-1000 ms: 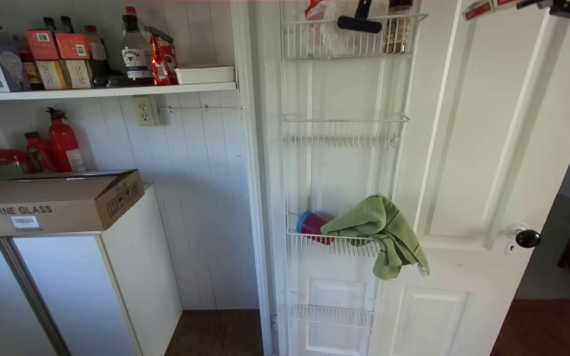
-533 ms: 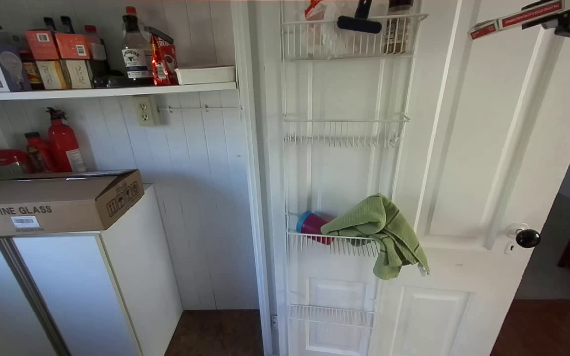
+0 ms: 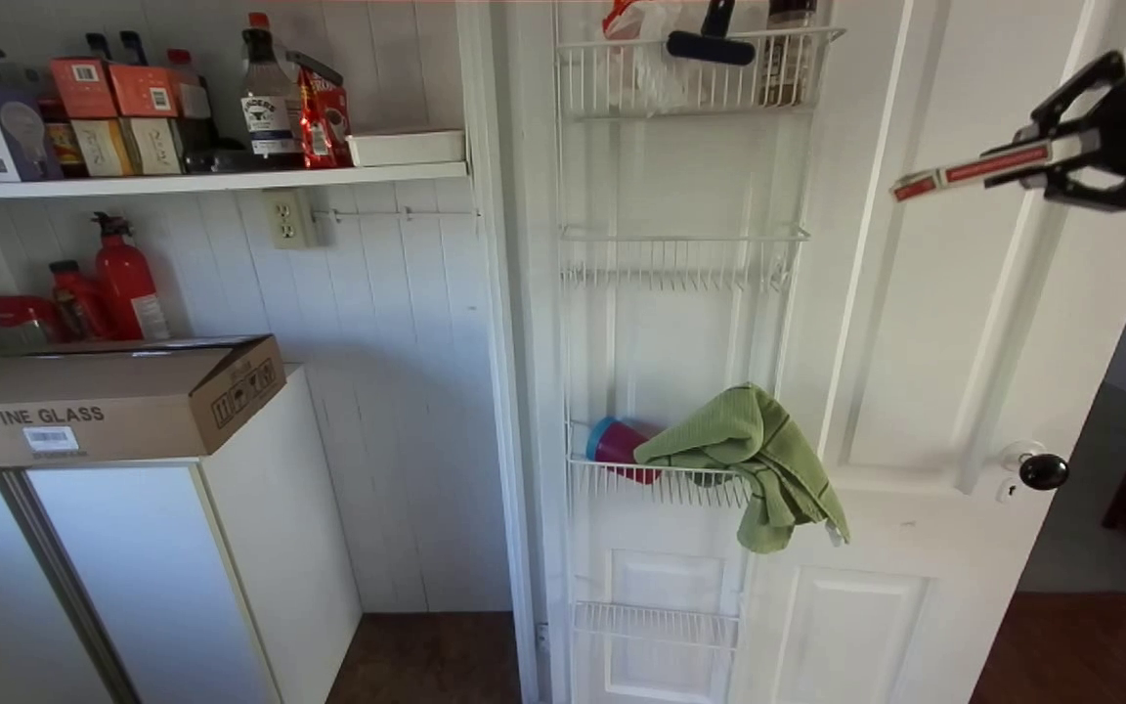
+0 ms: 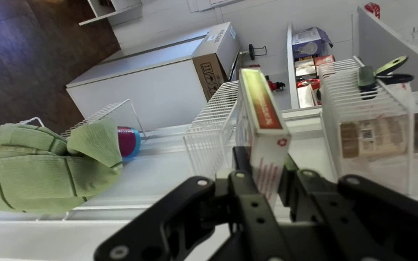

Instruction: Take the book off of the top shelf and place it on the empty shelf

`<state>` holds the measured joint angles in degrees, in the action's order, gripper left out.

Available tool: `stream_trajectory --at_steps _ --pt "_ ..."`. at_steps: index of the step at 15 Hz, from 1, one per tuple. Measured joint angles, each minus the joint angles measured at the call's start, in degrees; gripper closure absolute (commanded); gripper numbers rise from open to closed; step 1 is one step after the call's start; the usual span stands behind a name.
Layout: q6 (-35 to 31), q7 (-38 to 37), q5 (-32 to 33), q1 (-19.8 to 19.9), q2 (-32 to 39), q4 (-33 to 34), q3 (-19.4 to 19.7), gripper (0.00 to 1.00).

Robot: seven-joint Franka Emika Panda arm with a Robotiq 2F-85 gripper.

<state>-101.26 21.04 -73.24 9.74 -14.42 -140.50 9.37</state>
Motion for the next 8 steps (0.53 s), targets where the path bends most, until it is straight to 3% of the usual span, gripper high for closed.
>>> stream_trajectory --at_steps 8 --pt "-2.6 9.51 -11.06 -2.12 11.75 -0.32 -2.29 0.95"
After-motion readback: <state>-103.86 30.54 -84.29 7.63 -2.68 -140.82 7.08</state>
